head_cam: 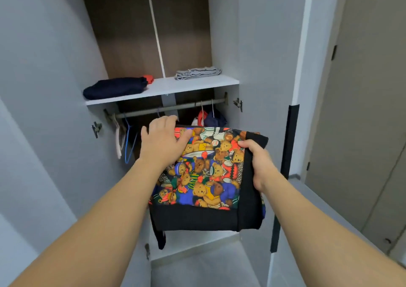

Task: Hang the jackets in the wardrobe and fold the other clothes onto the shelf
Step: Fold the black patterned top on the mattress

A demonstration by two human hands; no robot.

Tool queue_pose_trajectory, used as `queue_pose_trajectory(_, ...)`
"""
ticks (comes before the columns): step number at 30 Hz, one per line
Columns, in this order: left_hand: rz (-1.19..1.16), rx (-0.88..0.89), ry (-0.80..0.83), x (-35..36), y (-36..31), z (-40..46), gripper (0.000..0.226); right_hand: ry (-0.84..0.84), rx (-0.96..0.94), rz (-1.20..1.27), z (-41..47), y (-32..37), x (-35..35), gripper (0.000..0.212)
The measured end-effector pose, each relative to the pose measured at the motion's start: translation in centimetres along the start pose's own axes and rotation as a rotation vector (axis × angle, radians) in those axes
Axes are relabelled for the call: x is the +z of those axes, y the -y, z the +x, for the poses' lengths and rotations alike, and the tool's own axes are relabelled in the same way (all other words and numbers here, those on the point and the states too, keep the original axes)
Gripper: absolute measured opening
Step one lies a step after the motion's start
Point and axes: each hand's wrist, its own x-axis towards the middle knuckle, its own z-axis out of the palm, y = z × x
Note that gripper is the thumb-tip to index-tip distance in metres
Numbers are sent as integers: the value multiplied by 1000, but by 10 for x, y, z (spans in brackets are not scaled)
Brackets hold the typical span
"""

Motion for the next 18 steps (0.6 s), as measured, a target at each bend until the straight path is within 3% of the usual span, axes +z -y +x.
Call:
queue_pose_trajectory(3,-358,-300,-4,-1,36,13,88,44,5,4,23,10,31,60)
queue_pose_trajectory(6,-869,-629,151,-7,57,32,107,74,-1,-4,50,26,47,67)
queue_pose_trajectory(9,-1159,-638,341,-8,60,55,91,85,-29,-3,80,47,57,65)
queue_pose_trajectory(13,-1197,-507,288,-4,44,90,59,112,-39,39,119,75,62,62)
queue_pose_trajectory(18,-833,-447,27,12,30,140,23,174,-9,16,173,109,69,57)
